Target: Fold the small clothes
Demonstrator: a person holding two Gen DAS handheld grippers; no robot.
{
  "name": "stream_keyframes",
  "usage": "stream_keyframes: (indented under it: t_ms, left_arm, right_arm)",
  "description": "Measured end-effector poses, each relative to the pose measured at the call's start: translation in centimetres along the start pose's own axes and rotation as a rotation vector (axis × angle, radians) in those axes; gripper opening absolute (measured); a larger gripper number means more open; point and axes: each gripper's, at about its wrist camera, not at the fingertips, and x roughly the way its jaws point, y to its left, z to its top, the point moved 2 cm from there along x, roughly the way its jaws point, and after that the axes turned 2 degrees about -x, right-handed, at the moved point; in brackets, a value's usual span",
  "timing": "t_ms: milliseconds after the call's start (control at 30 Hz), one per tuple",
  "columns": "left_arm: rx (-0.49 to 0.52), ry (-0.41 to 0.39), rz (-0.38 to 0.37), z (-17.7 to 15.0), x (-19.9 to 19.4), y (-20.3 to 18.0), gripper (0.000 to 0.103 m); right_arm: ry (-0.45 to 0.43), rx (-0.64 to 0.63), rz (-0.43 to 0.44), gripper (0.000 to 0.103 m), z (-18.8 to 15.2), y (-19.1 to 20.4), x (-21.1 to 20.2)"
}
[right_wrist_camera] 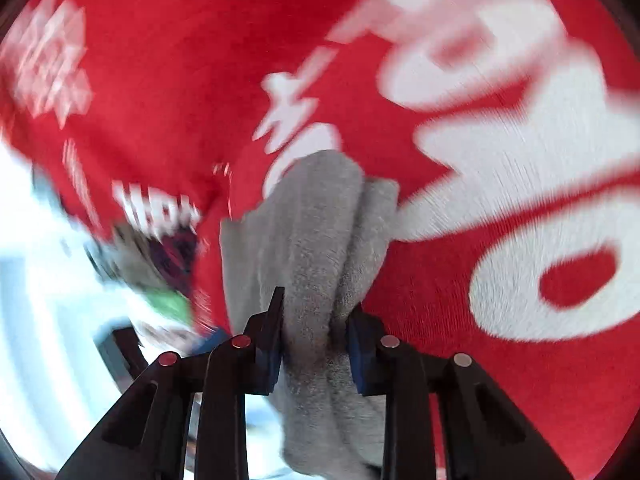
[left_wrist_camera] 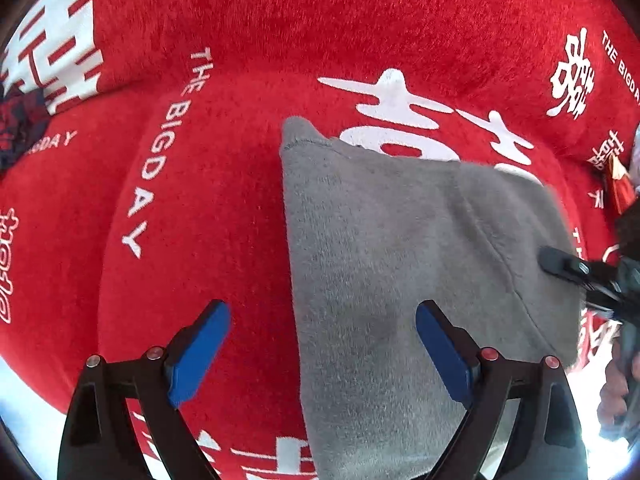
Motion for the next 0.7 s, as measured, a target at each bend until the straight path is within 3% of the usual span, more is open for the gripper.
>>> stream_keyframes:
  t_ms: [100,167,233,333,467,567,700]
  left_arm:
    - [0.019,0.003,0.052,-0.3,0.9,-0.2,0.095]
    - [0.007,0.011,0.054,-0.5,1.7,-0.2,0.095]
    - [-0.006,0.014,0.057,-0.5,1.9,-0.1,0.095]
    - [-0.010,0.026,0.059,-0.5,2.1,0.0,0.095]
    - [-0.001,0.038,0.080,-0.5,1.8,-0.2,0.095]
    - [0.027,0.025,0.128,-0.7,1.2,-0.7,0.095]
    - [0.024,0.033,0.152,-1.3,0.6,-0.9,0.095]
  right_arm:
    - [0.027,-0.234,-0.284,0.029,-0.9,1.8,0.8]
    - [0.052,-0.243,-0.377,0.029,-1.1,0.1,1.6]
    - [0.045,-0.192,-0.365,0.032,-0.5,-0.7,1.9]
    - [0.022,-0.175,-0.426,0.050,-0.6,-1.8,0.6]
    - [0.019,-0.084,-0.436,0.051,-0.9,-2.3,-1.9]
    - [0.007,-0.049,-0.395,0.051,-1.8,-1.6,-3.5]
    - [0.002,-0.115,-0.316,0.045,-3.7,2.1,-5.0]
